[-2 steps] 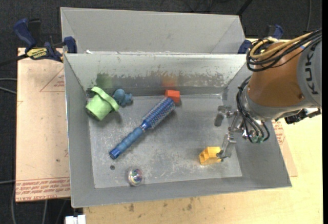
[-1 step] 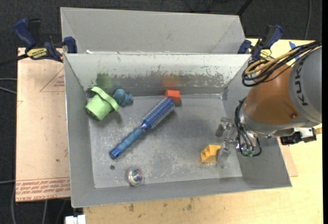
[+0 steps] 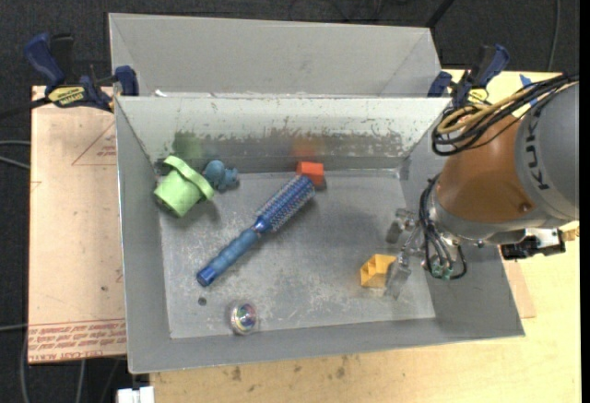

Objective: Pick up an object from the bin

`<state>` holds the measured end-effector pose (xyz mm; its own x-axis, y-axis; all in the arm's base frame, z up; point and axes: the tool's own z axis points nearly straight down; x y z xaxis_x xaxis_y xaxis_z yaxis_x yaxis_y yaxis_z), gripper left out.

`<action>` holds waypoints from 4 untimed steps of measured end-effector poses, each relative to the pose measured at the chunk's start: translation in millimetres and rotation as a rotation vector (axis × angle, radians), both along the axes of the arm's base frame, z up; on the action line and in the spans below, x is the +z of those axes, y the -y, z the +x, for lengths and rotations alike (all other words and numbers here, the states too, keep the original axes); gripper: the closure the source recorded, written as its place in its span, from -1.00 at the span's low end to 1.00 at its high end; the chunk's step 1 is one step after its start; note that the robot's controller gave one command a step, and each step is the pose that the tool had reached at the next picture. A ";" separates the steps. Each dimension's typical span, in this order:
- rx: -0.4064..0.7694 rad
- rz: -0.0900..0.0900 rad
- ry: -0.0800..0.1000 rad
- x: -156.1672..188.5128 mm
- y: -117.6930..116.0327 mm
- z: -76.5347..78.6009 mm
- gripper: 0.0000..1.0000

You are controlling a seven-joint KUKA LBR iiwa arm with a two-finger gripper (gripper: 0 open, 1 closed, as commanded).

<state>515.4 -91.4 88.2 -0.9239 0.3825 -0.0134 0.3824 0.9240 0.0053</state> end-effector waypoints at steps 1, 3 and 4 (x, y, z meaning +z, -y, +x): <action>-0.252 0.001 0.002 -2.1 -12.4 1.6 -1.00; -0.246 0.002 -0.004 91.4 -10.7 11.9 1.00; -0.275 0.000 -0.004 126.8 26.6 61.1 1.00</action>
Offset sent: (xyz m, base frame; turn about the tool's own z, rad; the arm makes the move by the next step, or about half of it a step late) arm -0.0061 0.0164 -0.0147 0.2523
